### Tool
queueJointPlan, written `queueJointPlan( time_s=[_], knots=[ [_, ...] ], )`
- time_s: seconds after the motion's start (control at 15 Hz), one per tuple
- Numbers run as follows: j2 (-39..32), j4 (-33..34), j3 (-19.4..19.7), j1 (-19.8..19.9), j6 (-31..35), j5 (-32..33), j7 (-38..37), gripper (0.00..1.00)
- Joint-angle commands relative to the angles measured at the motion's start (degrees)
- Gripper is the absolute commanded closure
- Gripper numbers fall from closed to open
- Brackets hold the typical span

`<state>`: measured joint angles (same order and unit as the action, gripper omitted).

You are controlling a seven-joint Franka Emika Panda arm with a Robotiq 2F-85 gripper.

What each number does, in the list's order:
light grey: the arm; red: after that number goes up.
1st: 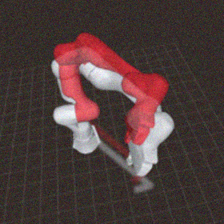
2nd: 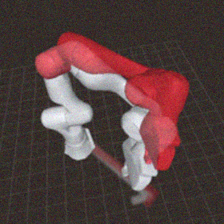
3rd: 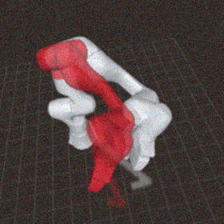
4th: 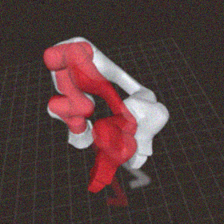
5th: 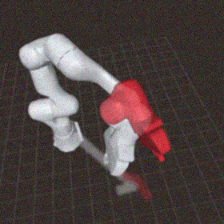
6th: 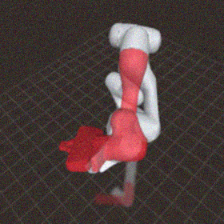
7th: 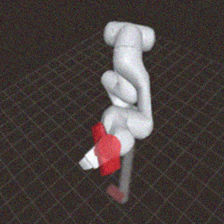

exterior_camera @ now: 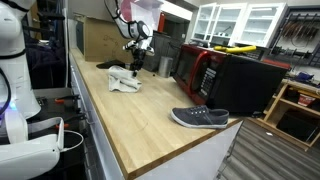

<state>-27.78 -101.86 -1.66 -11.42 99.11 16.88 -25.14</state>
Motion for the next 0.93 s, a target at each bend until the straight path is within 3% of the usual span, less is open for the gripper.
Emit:
queueJointPlan(
  time_s=[0.0,0.2,0.87],
  knots=[
    [0.85,0.22,1.24,-0.2,-2.07,-0.23,-1.3,0.8],
    [1.77,-0.38,1.78,-0.04,-2.75,-0.14,-1.02,0.99],
    [11.76,-7.03,1.96,0.35,-1.04,5.16,-1.63,0.98]
  ],
)
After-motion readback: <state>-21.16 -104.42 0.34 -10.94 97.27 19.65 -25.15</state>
